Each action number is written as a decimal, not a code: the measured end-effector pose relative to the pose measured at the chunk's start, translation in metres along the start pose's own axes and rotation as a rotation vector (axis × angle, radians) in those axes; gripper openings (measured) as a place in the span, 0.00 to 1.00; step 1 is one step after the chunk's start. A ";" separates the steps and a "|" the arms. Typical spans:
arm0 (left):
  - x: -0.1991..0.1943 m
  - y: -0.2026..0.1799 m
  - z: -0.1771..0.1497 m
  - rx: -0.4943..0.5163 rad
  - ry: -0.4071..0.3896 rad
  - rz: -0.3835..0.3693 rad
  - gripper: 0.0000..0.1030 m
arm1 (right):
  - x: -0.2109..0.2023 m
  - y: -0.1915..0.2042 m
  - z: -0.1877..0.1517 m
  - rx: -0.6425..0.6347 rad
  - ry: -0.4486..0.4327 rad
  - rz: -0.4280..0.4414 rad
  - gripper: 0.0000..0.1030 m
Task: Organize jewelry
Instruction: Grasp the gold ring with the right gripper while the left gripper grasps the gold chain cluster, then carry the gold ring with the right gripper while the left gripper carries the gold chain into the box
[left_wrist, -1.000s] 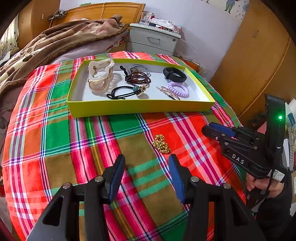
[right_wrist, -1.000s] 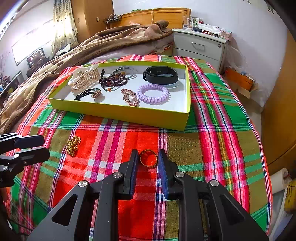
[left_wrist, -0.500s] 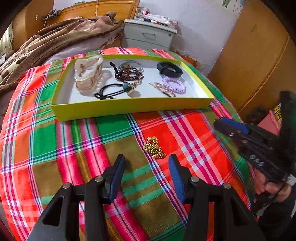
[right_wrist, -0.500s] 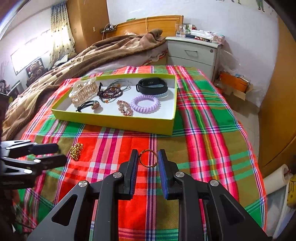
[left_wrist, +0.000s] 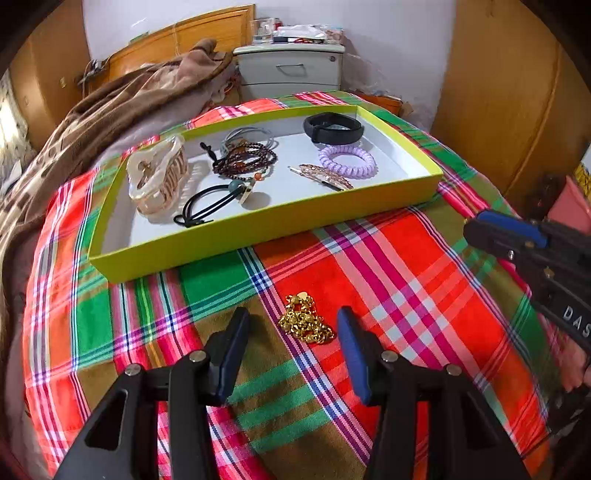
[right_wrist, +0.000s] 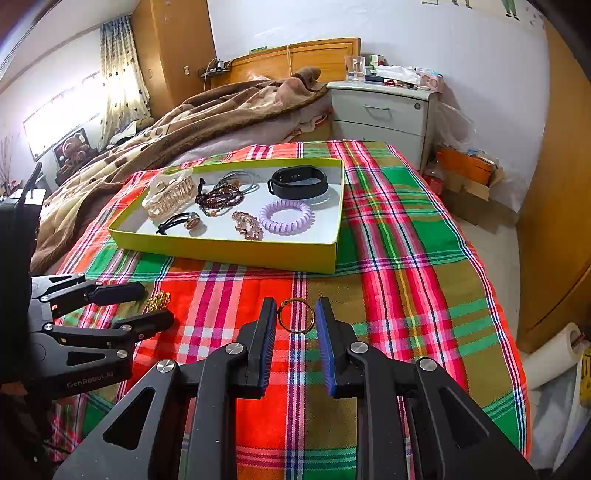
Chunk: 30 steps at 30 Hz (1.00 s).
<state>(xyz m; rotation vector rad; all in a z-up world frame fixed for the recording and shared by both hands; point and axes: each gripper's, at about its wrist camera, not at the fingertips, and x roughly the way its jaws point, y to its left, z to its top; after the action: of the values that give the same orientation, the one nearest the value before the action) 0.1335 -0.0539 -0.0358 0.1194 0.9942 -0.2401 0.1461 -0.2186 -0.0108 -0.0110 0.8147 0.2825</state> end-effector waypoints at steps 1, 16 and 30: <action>0.000 0.001 0.001 -0.003 0.000 0.001 0.49 | 0.000 0.000 0.000 0.002 -0.002 0.002 0.22; -0.001 0.015 0.001 -0.037 -0.022 -0.015 0.14 | -0.001 -0.001 0.002 0.007 -0.012 0.009 0.22; -0.016 0.028 0.001 -0.104 -0.062 -0.088 0.14 | -0.007 0.001 0.007 -0.001 -0.020 0.008 0.22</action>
<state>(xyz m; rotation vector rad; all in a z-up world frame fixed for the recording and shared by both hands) 0.1330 -0.0245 -0.0222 -0.0259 0.9491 -0.2703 0.1468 -0.2180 -0.0008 -0.0056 0.7947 0.2901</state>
